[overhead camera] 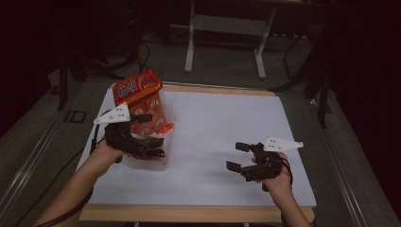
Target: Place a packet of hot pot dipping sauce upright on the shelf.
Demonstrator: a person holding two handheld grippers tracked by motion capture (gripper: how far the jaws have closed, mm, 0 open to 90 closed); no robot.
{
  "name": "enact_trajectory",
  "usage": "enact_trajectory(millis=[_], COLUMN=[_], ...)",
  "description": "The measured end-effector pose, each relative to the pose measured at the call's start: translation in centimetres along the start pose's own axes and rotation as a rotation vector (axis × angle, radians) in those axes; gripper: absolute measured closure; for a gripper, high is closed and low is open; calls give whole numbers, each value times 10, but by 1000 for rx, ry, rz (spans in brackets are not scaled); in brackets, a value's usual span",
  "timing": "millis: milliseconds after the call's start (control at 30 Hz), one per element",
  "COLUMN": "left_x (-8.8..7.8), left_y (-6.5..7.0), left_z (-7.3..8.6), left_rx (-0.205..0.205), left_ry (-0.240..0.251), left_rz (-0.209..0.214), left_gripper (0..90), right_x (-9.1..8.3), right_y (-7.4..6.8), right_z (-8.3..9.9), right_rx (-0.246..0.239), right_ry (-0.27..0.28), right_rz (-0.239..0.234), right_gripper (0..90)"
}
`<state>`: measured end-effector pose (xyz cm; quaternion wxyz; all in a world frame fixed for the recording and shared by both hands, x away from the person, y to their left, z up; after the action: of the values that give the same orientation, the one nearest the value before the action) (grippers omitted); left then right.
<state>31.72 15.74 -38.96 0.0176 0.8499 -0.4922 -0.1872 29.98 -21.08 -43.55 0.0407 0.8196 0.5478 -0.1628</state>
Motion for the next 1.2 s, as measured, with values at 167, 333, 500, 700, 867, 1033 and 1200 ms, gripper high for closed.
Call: enact_trajectory(millis=[167, 333, 500, 700, 867, 1033, 1200], left_x=[7, 16, 25, 35, 46, 56, 64], left_y=[20, 38, 56, 74, 88, 95, 100], left_z=[-7, -6, -3, 4, 17, 30, 46], left_rx=[11, 19, 39, 64, 62, 52, 56], left_ry=[8, -4, -18, -23, -35, -51, -72], left_rz=[29, 55, 97, 126, 149, 163, 178], left_gripper=[40, 45, 46, 46, 46, 46, 45], right_x=[0, 0, -1, -1, -2, -1, -1], right_y=[-1, -1, -3, -3, -5, -6, -6], right_z=[0, 2, 4, 7, 14, 20, 26], right_rx=[-3, -1, 2, 8, 18, 19, 12], right_ry=[-2, -11, -14, -13, -20, -27, -45], right_rz=[-1, 0, 1, 4, 3, 11, 17], right_gripper=[148, 148, 148, 148, 148, 148, 148])
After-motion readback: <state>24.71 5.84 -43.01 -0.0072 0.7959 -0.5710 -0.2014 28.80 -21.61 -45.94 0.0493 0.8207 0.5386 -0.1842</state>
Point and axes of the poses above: each handheld gripper's, and its own axes: x roughly forward along the jaws, z roughly out of its underside, y roughly to its right, the point moved 3 cm from there along x, roughly forward along the jaws, and after that the axes turned 7 degrees about -x, right-handed, at the moved point
